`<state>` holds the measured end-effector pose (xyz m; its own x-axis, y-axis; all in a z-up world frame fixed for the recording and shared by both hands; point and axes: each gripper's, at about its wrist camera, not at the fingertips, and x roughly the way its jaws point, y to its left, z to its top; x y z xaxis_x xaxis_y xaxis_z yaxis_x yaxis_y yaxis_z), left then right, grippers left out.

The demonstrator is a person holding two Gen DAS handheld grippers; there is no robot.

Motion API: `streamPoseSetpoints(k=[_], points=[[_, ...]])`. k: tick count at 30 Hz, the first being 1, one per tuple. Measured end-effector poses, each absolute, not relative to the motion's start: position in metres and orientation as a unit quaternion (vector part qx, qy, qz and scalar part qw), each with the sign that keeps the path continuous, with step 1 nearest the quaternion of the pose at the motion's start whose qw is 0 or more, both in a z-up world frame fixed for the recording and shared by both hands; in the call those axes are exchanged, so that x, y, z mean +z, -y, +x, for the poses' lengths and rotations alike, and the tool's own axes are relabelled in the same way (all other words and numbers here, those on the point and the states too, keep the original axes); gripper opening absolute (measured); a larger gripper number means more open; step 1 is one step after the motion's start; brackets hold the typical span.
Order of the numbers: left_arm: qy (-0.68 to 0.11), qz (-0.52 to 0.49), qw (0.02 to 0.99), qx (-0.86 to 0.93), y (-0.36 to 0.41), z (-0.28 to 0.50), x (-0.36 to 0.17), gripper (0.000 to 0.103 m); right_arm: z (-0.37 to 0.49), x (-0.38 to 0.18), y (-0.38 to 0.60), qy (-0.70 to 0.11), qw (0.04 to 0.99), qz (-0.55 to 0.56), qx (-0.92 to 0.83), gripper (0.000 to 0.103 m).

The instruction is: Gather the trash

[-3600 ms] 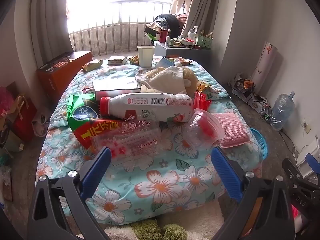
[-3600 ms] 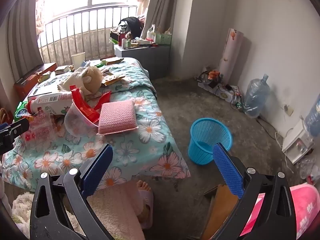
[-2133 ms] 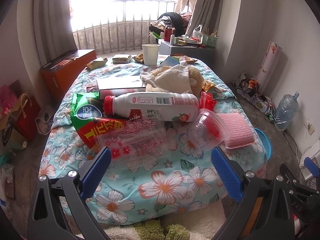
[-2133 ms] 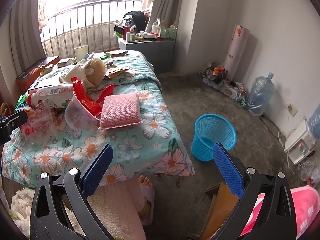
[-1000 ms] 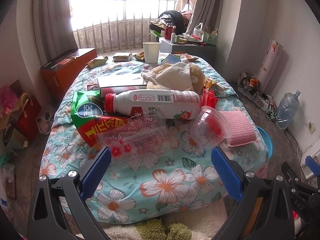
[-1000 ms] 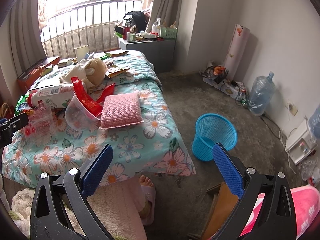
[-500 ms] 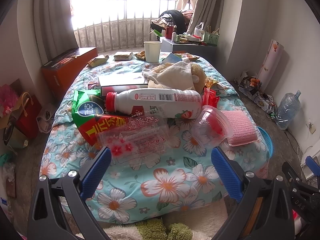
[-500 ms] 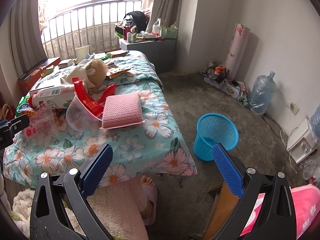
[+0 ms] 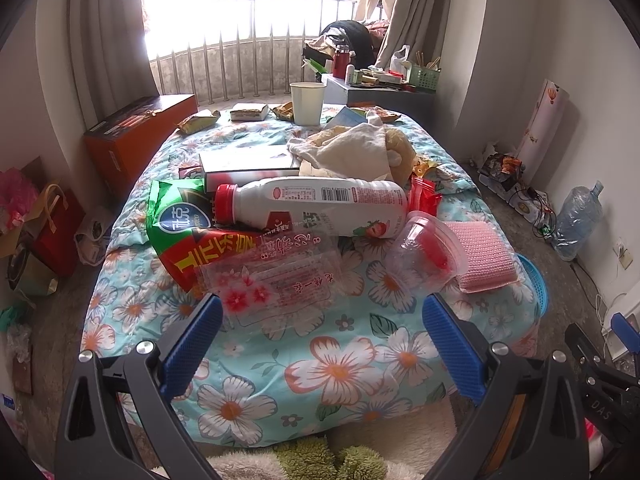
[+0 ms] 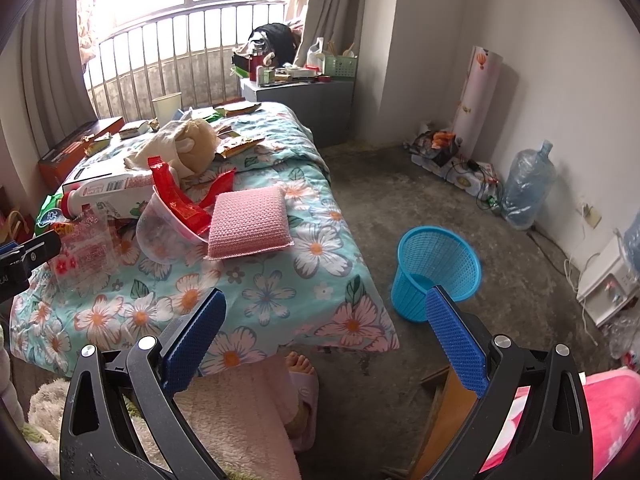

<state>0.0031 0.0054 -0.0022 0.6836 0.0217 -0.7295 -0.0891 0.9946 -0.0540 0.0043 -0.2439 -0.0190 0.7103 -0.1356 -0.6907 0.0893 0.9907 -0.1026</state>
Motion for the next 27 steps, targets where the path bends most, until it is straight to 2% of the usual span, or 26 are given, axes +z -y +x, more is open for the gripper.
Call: streamPoseSetpoints(k=[9, 17, 27], points=[[-0.395, -0.048, 0.917, 0.014, -0.023, 0.004, -0.012, 0.097, 0.01, -0.017, 0.223, -0.374, 0.926, -0.012, -0.047, 0.096], [-0.318, -0.029, 0.947, 0.023, -0.07, -0.01, -0.018, 0.097, 0.029, -0.016, 0.199, -0.362, 0.931, 0.047, -0.018, 0.096], [-0.302, -0.066, 0.947, -0.082, -0.109, -0.002, -0.025, 0.097, 0.066, -0.025, 0.222, -0.399, 0.909, 0.123, -0.002, 0.096]])
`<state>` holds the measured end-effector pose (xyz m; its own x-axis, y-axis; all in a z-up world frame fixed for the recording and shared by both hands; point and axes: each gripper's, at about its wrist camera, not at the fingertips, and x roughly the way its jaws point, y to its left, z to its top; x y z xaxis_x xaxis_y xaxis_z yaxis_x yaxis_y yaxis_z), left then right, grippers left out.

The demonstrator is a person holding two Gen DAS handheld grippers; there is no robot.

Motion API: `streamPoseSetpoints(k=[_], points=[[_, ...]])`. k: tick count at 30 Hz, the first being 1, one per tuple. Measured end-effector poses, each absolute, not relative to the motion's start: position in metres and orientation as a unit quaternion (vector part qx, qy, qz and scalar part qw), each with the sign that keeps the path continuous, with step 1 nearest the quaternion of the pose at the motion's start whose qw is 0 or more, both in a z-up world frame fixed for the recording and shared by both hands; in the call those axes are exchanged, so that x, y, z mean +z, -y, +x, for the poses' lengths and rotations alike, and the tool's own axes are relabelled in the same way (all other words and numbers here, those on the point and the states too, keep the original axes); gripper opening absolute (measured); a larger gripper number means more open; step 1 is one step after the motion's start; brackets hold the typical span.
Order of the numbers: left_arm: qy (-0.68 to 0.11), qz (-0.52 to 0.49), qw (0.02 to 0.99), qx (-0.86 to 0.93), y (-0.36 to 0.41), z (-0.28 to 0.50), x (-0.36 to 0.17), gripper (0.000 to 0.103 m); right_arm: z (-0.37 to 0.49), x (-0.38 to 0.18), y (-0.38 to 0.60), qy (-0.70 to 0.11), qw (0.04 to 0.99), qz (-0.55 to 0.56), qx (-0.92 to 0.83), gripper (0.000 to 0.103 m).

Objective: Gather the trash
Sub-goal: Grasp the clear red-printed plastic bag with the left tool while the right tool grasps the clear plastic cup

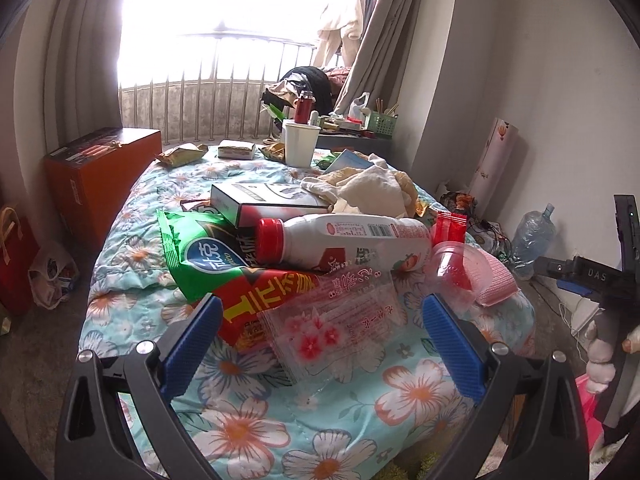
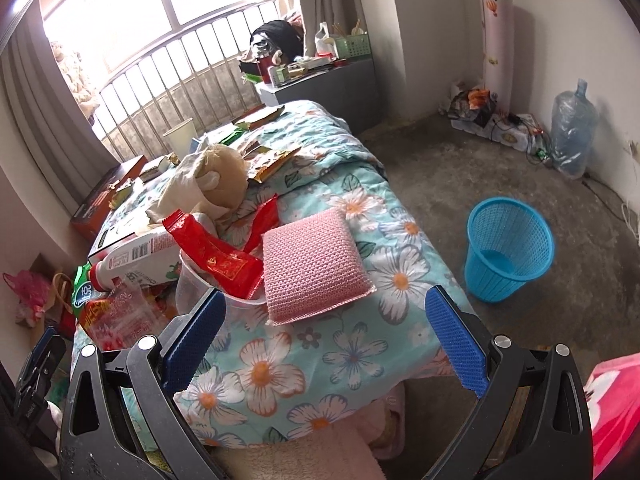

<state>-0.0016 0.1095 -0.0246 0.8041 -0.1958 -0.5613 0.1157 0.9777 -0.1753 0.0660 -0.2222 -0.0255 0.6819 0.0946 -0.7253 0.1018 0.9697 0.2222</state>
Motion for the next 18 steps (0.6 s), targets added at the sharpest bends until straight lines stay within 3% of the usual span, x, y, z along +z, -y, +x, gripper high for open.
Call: streamPoseSetpoints(k=[6, 9, 18], points=[[-0.343, -0.059, 0.93, -0.117, -0.111, 0.001, -0.042, 0.097, 0.062, -0.017, 0.219, -0.37, 0.917, 0.14, 0.061, 0.095], [-0.371, -0.095, 0.915, -0.124, -0.122, 0.005, -0.058, 0.089, 0.063, -0.019, 0.201, -0.371, 0.914, 0.12, 0.112, 0.094], [-0.403, -0.255, 0.859, -0.186, -0.15, 0.034, -0.098, 0.062, 0.115, -0.042, 0.153, -0.418, 0.878, 0.092, 0.213, 0.067]])
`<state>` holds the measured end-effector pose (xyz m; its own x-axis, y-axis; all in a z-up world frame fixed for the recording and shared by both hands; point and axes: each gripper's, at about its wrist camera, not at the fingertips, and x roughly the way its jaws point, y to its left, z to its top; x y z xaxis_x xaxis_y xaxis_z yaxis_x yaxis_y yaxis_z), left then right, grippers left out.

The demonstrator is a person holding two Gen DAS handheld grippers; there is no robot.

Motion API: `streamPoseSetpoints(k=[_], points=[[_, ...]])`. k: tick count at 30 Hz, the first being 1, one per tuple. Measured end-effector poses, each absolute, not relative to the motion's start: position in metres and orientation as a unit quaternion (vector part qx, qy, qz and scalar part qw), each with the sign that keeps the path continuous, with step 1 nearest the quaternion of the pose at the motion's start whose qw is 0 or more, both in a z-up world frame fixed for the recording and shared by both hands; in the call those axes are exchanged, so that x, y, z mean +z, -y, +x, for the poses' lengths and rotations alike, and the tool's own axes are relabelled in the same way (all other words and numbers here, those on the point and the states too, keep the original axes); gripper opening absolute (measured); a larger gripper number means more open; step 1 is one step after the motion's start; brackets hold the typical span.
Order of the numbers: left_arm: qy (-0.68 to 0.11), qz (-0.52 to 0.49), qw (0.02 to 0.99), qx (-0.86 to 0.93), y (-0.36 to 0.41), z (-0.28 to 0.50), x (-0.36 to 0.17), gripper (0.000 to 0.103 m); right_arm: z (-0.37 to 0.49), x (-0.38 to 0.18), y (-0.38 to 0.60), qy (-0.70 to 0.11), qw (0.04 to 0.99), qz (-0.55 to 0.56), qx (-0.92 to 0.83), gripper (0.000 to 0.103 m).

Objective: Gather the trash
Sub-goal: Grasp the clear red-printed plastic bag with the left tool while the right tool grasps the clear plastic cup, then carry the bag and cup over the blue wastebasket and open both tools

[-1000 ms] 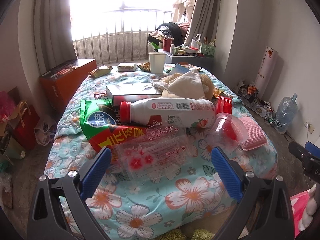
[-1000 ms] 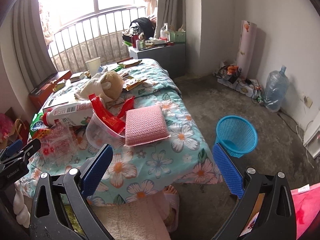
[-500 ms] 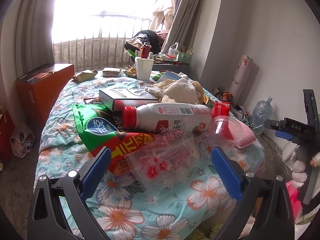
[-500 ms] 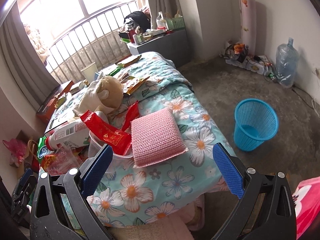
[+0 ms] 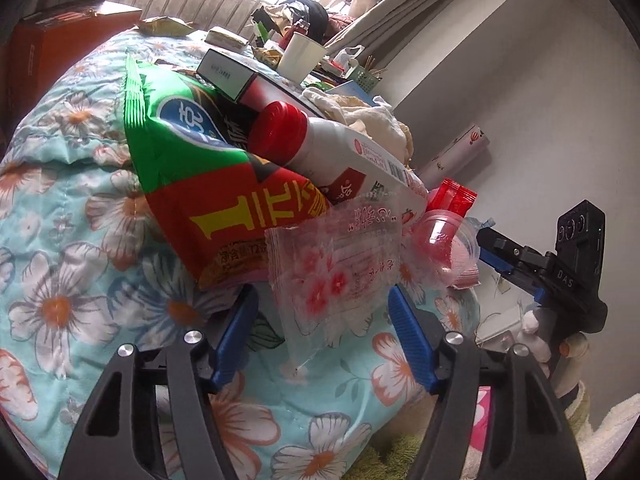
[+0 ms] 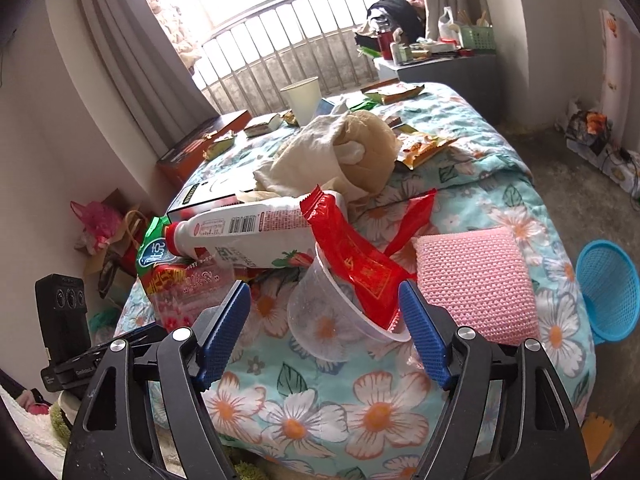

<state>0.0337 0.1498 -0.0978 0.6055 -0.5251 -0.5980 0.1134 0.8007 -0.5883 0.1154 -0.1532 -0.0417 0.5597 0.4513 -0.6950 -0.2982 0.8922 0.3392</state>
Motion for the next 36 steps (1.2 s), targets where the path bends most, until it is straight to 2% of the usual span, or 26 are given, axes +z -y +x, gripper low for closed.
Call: streamPoseSetpoints(k=[5, 7, 8, 10, 12, 17, 22, 29, 36], points=[[-0.399, -0.279, 0.852, -0.194, -0.155, 0.033, -0.102, 0.038, 0.13, -0.055, 0.148, -0.456, 0.852, 0.102, 0.236, 0.04], [-0.391, -0.279, 0.854, -0.198, -0.157, 0.03, -0.1, 0.026, 0.124, -0.054, 0.146, -0.458, 0.849, 0.099, 0.243, 0.034], [-0.388, -0.279, 0.855, -0.2, -0.156, 0.029, -0.099, 0.023, 0.121, -0.054, 0.144, -0.458, 0.849, 0.096, 0.245, 0.029], [-0.386, -0.278, 0.856, -0.205, -0.157, 0.028, -0.097, 0.013, 0.115, -0.054, 0.143, -0.462, 0.847, 0.093, 0.246, 0.026], [-0.383, -0.273, 0.858, -0.205, -0.157, 0.026, -0.093, 0.011, 0.109, -0.053, 0.142, -0.46, 0.848, 0.091, 0.245, 0.024], [-0.365, -0.259, 0.87, -0.208, -0.159, 0.016, -0.08, 0.007, 0.097, -0.051, 0.139, -0.453, 0.847, 0.1, 0.258, 0.007], [-0.341, -0.235, 0.887, -0.206, -0.153, 0.004, -0.058, 0.005, 0.092, -0.045, 0.134, -0.439, 0.84, 0.133, 0.29, 0.005], [-0.288, -0.204, 0.91, -0.218, -0.142, -0.015, -0.01, 0.005, 0.078, -0.011, 0.145, -0.379, 0.85, 0.164, 0.328, 0.005], [-0.255, -0.148, 0.91, -0.293, -0.078, 0.027, 0.047, 0.005, 0.061, 0.031, 0.215, -0.288, 0.892, 0.212, 0.276, 0.005]])
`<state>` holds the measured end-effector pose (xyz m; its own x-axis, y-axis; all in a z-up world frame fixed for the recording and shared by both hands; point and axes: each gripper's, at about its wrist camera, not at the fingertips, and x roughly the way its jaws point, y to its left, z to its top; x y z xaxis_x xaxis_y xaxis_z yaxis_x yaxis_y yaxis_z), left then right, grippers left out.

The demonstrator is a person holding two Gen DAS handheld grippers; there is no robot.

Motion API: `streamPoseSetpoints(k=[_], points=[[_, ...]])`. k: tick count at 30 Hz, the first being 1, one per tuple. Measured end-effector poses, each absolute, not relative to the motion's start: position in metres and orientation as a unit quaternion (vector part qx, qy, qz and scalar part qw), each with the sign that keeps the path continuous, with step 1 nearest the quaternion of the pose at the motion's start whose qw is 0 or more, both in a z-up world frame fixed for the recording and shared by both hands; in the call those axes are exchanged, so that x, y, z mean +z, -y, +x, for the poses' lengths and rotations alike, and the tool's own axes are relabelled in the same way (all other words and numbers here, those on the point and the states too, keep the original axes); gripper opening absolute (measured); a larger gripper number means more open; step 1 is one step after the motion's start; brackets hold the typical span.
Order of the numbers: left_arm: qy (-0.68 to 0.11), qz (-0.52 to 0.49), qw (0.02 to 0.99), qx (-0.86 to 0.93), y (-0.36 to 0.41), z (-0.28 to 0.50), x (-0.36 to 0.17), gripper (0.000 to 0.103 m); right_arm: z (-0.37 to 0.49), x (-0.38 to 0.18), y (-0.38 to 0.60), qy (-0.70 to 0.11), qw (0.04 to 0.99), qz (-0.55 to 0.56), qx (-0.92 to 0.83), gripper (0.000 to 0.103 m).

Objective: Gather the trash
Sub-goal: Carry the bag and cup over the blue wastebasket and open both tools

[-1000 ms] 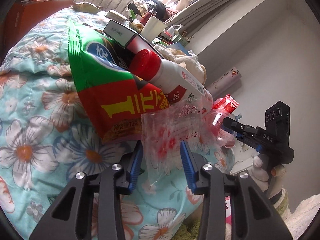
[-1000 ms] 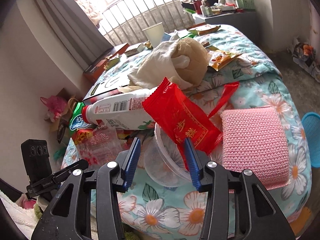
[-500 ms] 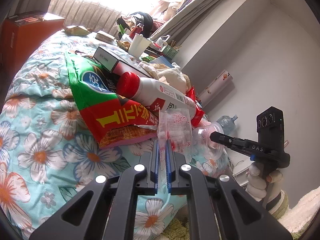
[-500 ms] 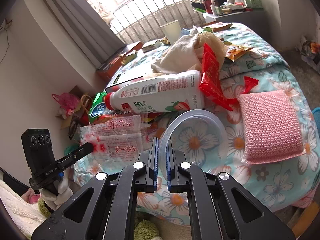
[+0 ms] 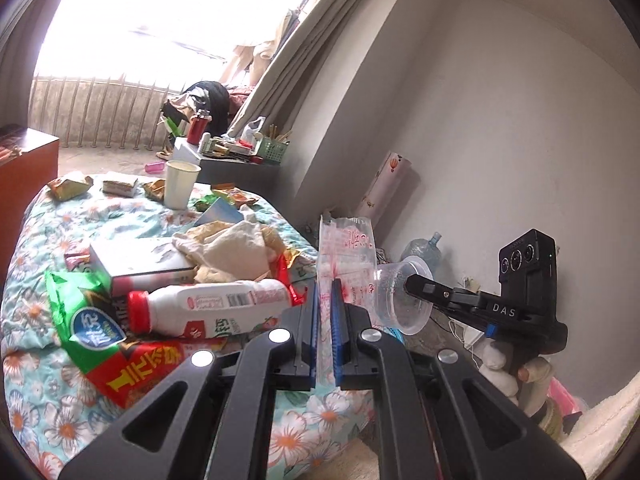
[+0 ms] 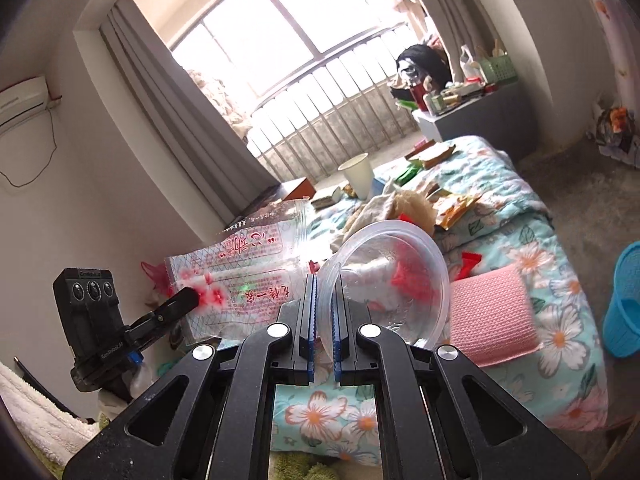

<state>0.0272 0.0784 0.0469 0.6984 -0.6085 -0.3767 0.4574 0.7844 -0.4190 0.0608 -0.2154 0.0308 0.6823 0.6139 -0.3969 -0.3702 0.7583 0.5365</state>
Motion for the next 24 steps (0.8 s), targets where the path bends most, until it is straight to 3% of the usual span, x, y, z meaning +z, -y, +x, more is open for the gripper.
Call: streamPoseSetpoints(k=[6, 12, 19, 24], points=[[-0.29, -0.08, 0.882, -0.363, 0.034, 0.1, 0.088, 0.005, 0.049, 0.038, 0.322, -0.24, 0.922, 0.265, 0.147, 0.005], [-0.356, 0.016, 0.842, -0.404, 0.184, 0.186, 0.087, 0.005, 0.066, 0.0, 0.448, -0.237, 0.888, 0.393, 0.031, 0.005], [-0.462, 0.136, 0.787, -0.385, 0.359, 0.266, -0.006, 0.005, 0.113, -0.1, 0.561, -0.258, 0.799, 0.542, -0.034, 0.005], [-0.552, 0.13, 0.733, -0.375, 0.434, 0.323, -0.096, 0.005, 0.157, -0.178, 0.612, -0.301, 0.737, 0.601, -0.064, 0.006]])
